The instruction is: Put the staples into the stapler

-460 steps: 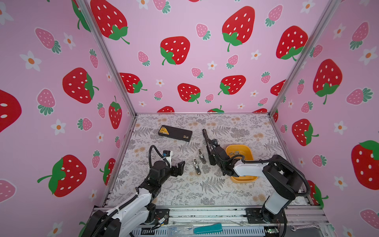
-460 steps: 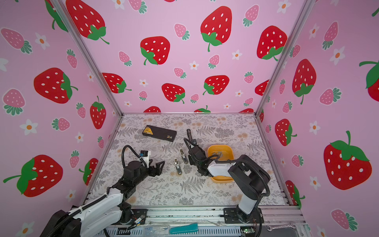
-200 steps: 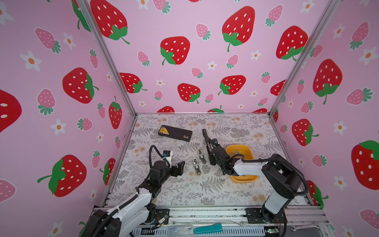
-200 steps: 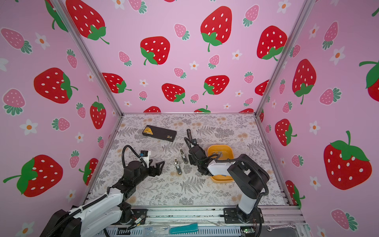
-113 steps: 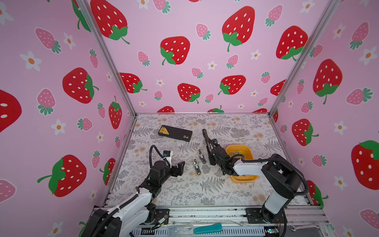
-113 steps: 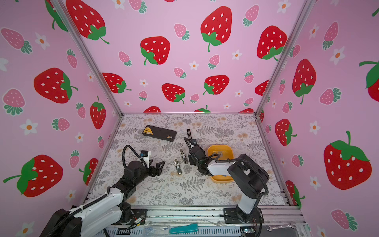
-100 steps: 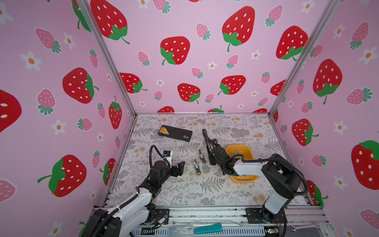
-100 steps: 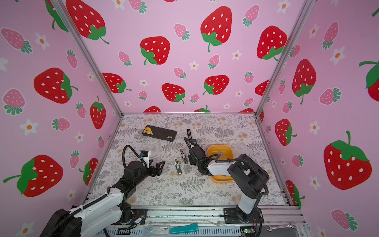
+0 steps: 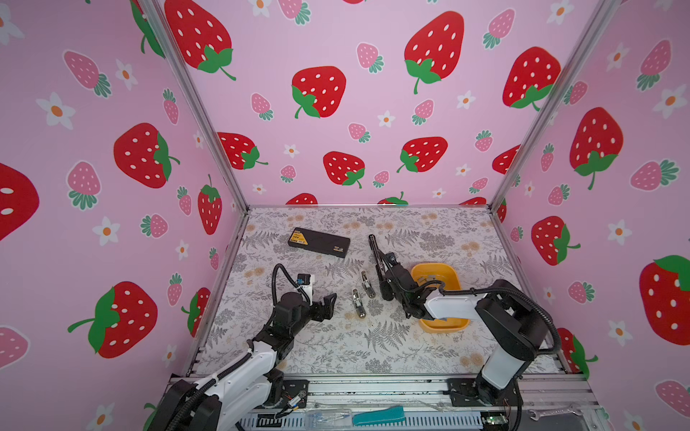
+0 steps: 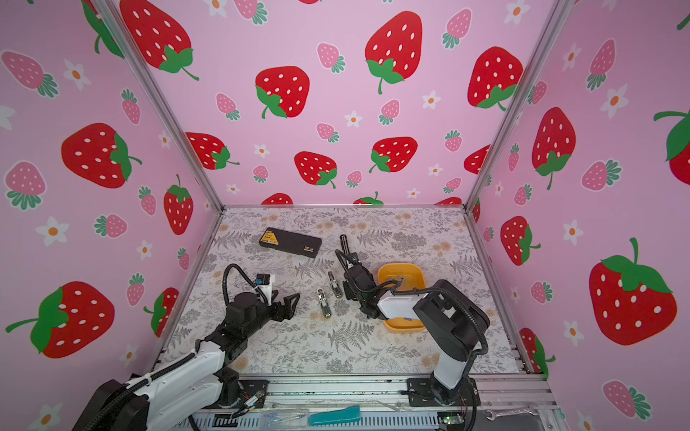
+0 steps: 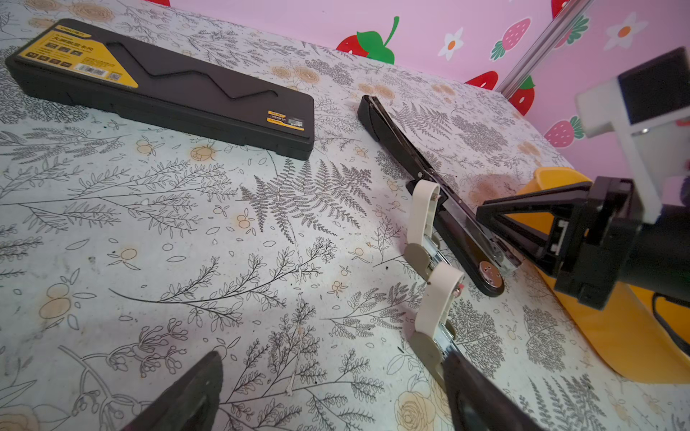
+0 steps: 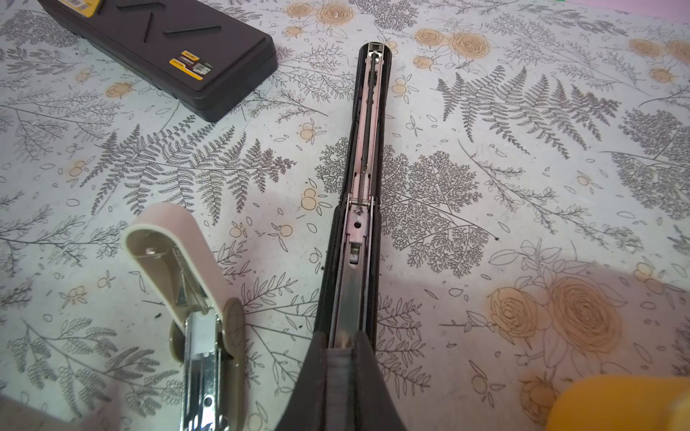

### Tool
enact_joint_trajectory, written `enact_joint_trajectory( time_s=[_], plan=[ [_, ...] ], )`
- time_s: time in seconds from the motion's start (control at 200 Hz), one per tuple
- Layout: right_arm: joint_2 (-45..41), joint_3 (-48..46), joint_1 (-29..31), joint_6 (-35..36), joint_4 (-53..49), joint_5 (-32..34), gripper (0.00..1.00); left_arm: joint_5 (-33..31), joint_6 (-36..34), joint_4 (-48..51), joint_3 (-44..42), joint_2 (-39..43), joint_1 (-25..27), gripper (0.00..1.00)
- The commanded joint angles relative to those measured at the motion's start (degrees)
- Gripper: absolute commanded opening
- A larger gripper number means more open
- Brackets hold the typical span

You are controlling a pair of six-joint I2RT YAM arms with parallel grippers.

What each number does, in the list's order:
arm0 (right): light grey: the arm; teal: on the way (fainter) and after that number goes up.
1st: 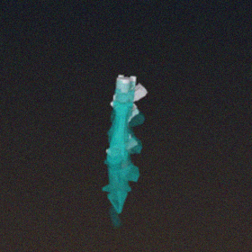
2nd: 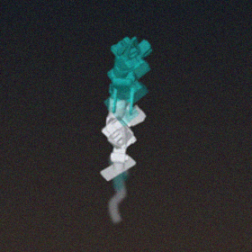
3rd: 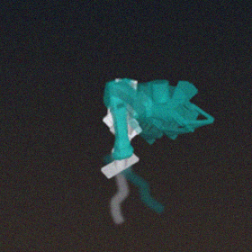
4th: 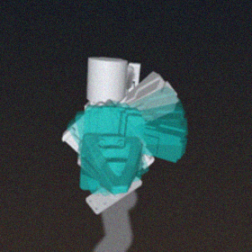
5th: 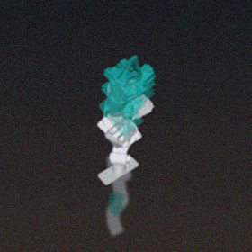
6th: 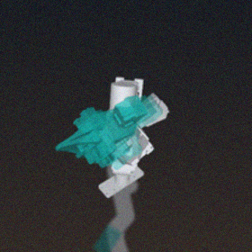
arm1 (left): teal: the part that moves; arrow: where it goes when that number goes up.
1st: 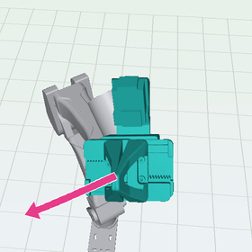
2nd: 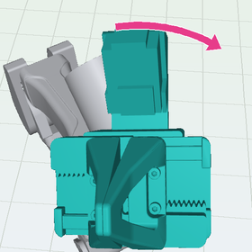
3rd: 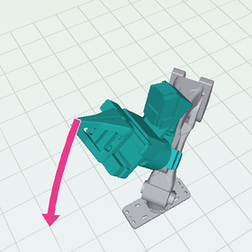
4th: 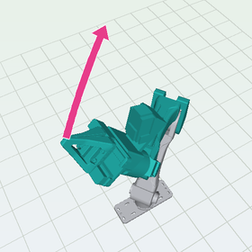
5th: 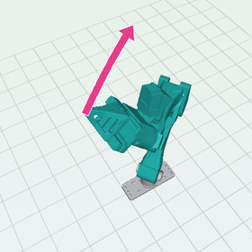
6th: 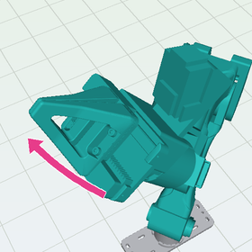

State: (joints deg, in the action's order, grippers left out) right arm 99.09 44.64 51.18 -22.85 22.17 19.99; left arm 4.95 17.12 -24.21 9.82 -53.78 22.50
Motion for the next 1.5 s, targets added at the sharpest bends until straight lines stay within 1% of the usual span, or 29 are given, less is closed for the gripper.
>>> enact_joint_trajectory(
  time_s=[0.0, 0.725, 1.051, 1.496],
  plan=[
    [0.76, -0.70, -0.23, -0.96, 1.55, -0.82, 0.03, -0.56, -0.41, -0.75, 2.13, 0.12, 0.17, 0.93],
    [-0.70, -4.03, -0.17, -2.63, 3.58, -2.58, 0.02, -0.47, -0.40, -0.75, 2.06, 0.22, 0.17, 0.93],
    [-3.24, -7.77, 0.18, -2.61, 8.06, -3.40, 0.02, -0.47, -0.35, -0.75, 2.04, 0.27, 0.18, 0.93],
    [-0.66, -8.26, 0.43, -2.01, 10.87, -3.04, 0.03, -0.51, -0.40, -0.75, 2.04, 0.34, 0.26, 0.93]
  ],
)
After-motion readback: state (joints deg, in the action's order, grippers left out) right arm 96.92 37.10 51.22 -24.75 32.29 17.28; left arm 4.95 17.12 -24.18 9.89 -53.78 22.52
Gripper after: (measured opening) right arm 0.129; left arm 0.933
